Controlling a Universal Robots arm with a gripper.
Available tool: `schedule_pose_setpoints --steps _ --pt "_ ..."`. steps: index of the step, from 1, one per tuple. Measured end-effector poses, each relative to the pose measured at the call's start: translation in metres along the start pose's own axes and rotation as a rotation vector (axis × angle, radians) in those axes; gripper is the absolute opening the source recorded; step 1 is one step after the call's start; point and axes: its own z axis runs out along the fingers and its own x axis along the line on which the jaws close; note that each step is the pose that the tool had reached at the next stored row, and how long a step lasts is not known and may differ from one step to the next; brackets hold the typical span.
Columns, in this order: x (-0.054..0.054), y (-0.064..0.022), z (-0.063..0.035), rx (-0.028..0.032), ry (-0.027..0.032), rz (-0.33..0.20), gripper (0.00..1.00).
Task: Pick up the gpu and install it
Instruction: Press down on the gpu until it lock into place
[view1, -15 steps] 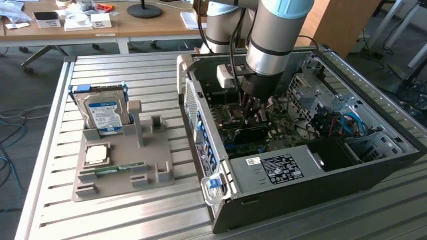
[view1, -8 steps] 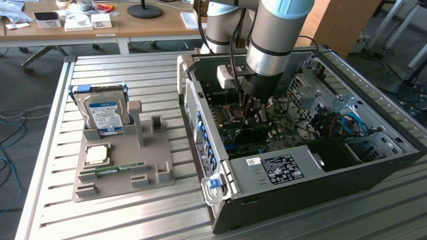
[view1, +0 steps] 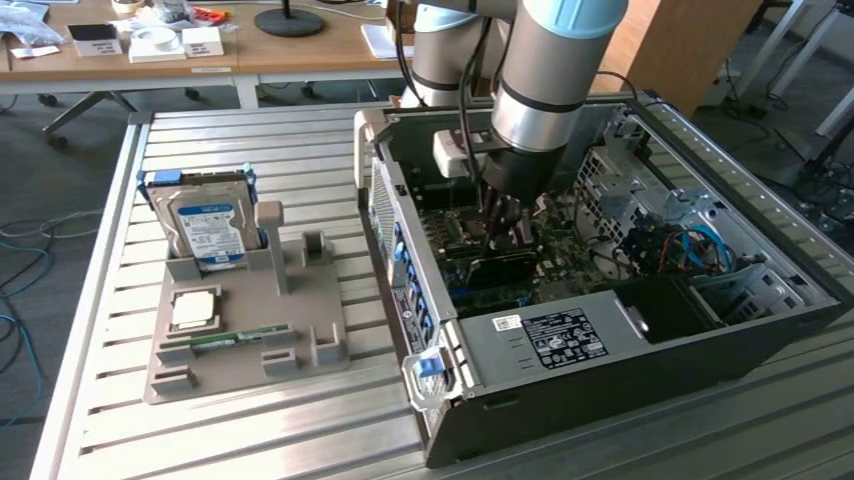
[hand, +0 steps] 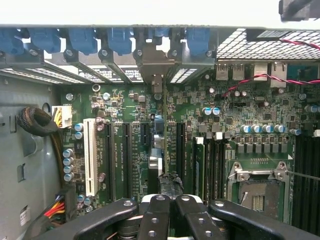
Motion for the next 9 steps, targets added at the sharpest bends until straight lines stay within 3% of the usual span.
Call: schedule_pose_setpoints --steps 9 --pt "0.0001 0.0009 0.0011 0.0 0.0003 0.0 0.11"
